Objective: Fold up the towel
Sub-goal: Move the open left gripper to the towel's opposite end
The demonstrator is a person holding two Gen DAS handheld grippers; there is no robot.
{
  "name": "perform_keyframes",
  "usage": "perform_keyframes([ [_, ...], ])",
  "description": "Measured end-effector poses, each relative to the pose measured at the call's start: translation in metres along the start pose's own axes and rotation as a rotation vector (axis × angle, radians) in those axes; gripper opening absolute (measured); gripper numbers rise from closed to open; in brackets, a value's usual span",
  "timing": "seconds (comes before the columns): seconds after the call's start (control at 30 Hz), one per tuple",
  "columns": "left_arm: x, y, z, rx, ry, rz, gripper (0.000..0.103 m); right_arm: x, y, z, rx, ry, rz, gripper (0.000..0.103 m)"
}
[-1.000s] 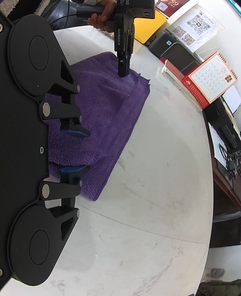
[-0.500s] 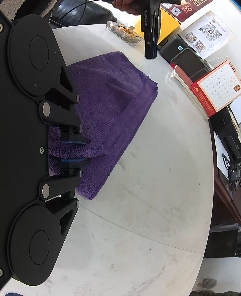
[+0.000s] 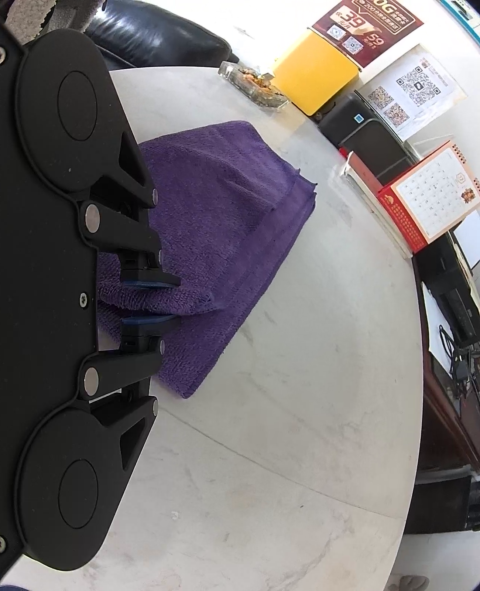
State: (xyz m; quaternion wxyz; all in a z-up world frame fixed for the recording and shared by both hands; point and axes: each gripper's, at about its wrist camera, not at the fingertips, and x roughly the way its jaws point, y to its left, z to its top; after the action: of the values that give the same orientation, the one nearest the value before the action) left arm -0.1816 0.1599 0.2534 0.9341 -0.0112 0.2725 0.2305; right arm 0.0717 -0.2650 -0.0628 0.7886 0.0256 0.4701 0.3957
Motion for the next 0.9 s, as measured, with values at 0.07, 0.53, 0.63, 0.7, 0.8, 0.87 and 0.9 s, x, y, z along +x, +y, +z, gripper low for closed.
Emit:
perform_keyframes([
  [0.07,0.007,0.001,0.002,-0.014,-0.031,-0.034,0.029,0.000,0.003,0.000,-0.014,0.003,-0.009,0.014],
  [0.53,0.230,-0.125,-0.086,0.539,0.166,-0.528,0.032,0.006,0.023,0.000,-0.036,0.009,-0.117,0.014],
  [0.63,0.264,-0.151,-0.102,0.661,0.175,-0.627,0.031,0.005,0.021,0.002,0.001,0.012,-0.127,0.014],
  [0.7,0.282,-0.163,-0.109,0.719,0.176,-0.688,0.031,0.004,0.021,0.004,0.020,0.015,-0.138,0.014],
  [0.8,0.306,-0.176,-0.118,0.809,0.206,-0.754,0.031,0.000,0.024,0.010,0.020,0.014,-0.138,0.014],
  [0.87,0.316,-0.185,-0.122,0.865,0.218,-0.787,0.031,-0.001,0.026,0.013,0.001,0.020,-0.123,0.014],
  [0.9,0.320,-0.188,-0.123,0.887,0.226,-0.799,0.031,-0.002,0.026,0.015,-0.014,0.025,-0.109,0.014],
])
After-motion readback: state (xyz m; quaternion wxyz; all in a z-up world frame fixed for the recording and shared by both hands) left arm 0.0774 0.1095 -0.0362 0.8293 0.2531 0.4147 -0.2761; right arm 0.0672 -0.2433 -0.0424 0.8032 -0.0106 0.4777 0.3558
